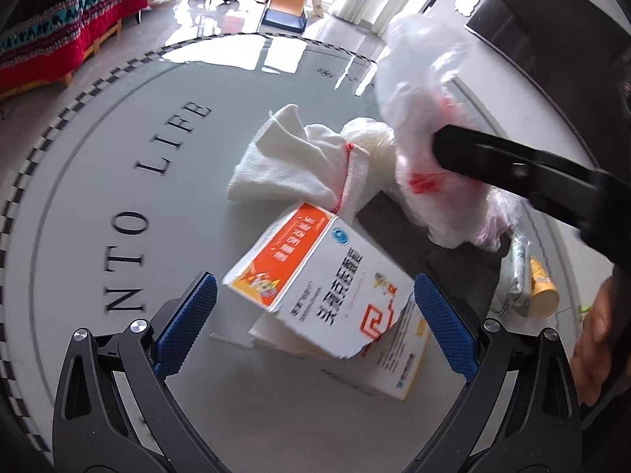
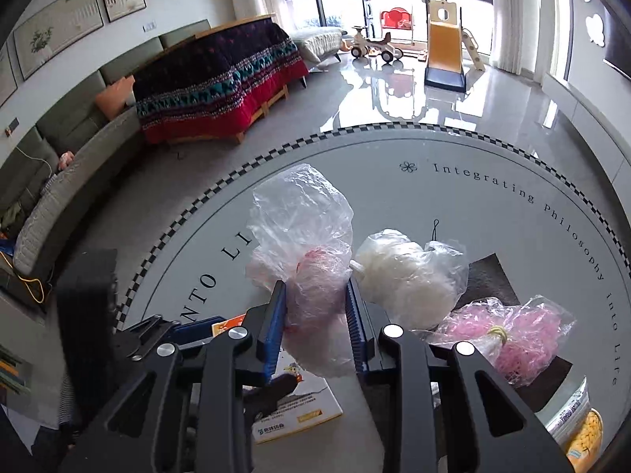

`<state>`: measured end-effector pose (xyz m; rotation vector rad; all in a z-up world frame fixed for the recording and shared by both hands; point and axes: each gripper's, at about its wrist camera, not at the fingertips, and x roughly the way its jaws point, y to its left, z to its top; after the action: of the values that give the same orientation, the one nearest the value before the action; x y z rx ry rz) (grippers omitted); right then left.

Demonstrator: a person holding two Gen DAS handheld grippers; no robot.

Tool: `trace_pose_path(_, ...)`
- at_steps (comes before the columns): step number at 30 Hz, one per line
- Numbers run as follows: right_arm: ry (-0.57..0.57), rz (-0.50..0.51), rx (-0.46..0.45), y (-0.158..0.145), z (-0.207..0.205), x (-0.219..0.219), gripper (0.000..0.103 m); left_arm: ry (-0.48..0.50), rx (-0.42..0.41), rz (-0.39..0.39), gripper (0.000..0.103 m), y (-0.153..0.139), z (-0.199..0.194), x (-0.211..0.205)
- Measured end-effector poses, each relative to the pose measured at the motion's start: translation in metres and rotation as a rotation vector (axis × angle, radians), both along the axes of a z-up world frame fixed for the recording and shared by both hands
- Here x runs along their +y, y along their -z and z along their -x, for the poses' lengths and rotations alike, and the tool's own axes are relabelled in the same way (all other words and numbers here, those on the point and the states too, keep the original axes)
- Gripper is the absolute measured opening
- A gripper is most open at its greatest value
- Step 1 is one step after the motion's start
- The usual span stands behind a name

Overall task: Collect trash
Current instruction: 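Grasp the medicine box with the left tool while the right tool grasps the clear plastic bag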

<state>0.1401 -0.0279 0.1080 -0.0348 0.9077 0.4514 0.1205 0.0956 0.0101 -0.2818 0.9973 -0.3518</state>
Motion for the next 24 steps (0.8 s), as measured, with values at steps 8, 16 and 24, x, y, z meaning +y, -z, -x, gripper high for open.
trace_pose_path(8,0.030,-0.040,-0.024,-0.007,0.006,-0.011,0.031,-0.027,0.038,0.083,0.044,0.003,-0.014,-0.003)
trace_pose_path(16,0.076,-0.060,-0.048,-0.016,0.017,-0.029,0.031,-0.061,-0.094,0.095,0.013,-0.024,0.009,-0.008)
trace_pose_path(24,0.104,-0.086,-0.060,-0.030,0.040,-0.036,0.031,-0.110,-0.218,0.007,0.007,-0.062,0.049,-0.001)
